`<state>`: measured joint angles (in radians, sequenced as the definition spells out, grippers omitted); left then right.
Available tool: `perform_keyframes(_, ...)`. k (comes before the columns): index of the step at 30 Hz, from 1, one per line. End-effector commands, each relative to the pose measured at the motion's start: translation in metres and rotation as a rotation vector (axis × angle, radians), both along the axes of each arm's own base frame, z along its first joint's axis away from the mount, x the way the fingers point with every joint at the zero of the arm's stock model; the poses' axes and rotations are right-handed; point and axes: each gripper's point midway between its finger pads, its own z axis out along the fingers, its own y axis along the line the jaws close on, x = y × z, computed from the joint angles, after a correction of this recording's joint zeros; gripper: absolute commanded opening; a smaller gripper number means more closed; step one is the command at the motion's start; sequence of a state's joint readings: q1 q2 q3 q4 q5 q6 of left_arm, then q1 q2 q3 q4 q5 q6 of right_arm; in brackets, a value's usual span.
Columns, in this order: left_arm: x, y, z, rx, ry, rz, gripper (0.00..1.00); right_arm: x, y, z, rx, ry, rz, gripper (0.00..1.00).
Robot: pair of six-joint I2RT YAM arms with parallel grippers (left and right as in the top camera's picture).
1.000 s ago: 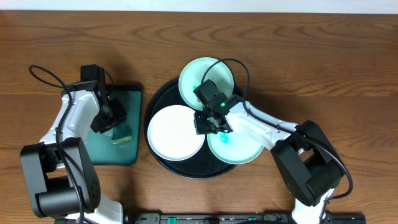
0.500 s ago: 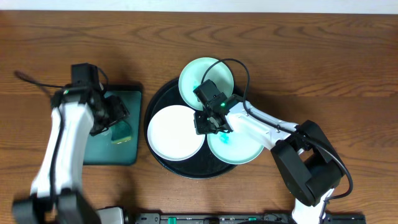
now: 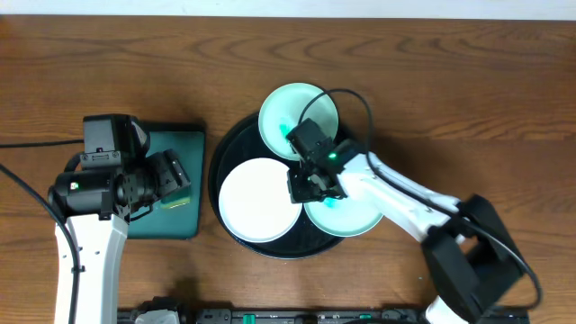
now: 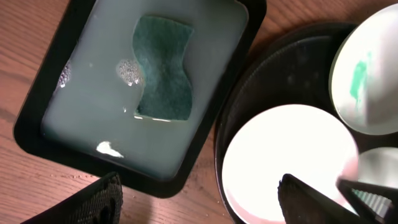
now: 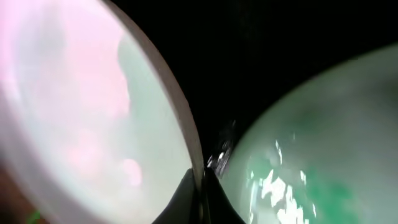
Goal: Clean dirty plates on tray and stack at the side
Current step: 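Lift the white plate off the tray with the right gripper, then carry the white plate to the right side of the table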
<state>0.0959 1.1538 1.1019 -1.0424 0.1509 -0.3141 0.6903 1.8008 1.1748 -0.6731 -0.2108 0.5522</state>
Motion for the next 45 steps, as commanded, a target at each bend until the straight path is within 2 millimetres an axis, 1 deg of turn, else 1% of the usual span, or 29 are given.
perform_keyframes(1, 0.001, 0.000, 0.006, 0.003, -0.015, -0.004, 0.81, -0.008, 0.009, 0.026, 0.105, 0.028, -0.006, 0.02)
perform_keyframes(4, 0.001, 0.000, 0.006, 0.003, -0.014, -0.004, 0.81, -0.017, 0.017, 0.037, 0.189, 0.086, 0.006, 0.02)
perform_keyframes(10, -0.004, -0.001, 0.003, 0.002, 0.009, -0.004, 0.81, -0.038, 0.038, 0.061, 0.401, 0.260, 0.043, 0.02)
perform_keyframes(13, -0.006, -0.001, 0.003, 0.001, 0.019, -0.003, 0.81, -0.039, 0.041, 0.071, 0.470, 0.299, 0.054, 0.02)
perform_keyframes(16, -0.008, 0.000, 0.002, 0.006, 0.027, -0.002, 0.81, -0.028, 0.038, 0.071, 0.480, 0.249, 0.062, 0.01)
perform_keyframes(18, -0.008, 0.000, 0.002, 0.006, 0.027, -0.001, 0.81, -0.014, 0.034, 0.070, 0.470, 0.187, 0.059, 0.02)
perform_keyframes(22, -0.010, 0.000, 0.001, 0.007, 0.034, -0.002, 0.81, 0.023, 0.028, 0.069, 0.445, 0.005, 0.057, 0.01)
perform_keyframes(26, -0.009, 0.005, 0.001, 0.032, 0.034, 0.009, 0.81, 0.049, 0.035, 0.083, 0.489, -0.150, 0.102, 0.01)
perform_keyframes(29, -0.010, 0.012, 0.001, 0.071, 0.037, 0.024, 0.82, 0.061, 0.041, 0.094, 0.520, -0.231, 0.132, 0.02)
perform_keyframes(30, -0.010, 0.013, 0.001, 0.077, 0.039, 0.026, 0.81, 0.064, 0.040, 0.094, 0.515, -0.252, 0.138, 0.02)
perform_keyframes(32, -0.010, 0.013, 0.001, 0.076, 0.039, 0.027, 0.81, 0.071, 0.034, 0.089, 0.459, -0.293, 0.126, 0.02)
perform_keyframes(35, -0.010, 0.013, 0.001, 0.076, 0.038, 0.027, 0.81, 0.079, 0.018, 0.077, 0.343, -0.333, 0.113, 0.01)
perform_keyframes(36, -0.010, 0.013, 0.001, 0.076, 0.038, 0.027, 0.81, 0.080, 0.010, 0.071, 0.291, -0.342, 0.107, 0.01)
perform_keyframes(39, -0.010, 0.013, 0.001, 0.076, 0.037, 0.027, 0.82, 0.081, -0.006, 0.064, 0.191, -0.355, 0.102, 0.01)
perform_keyframes(42, -0.010, 0.013, 0.001, 0.076, 0.037, 0.027, 0.82, 0.078, -0.024, 0.063, 0.096, -0.364, 0.101, 0.01)
perform_keyframes(45, -0.010, 0.013, 0.000, 0.076, 0.040, 0.026, 0.82, 0.075, -0.041, 0.070, 0.010, -0.378, 0.089, 0.01)
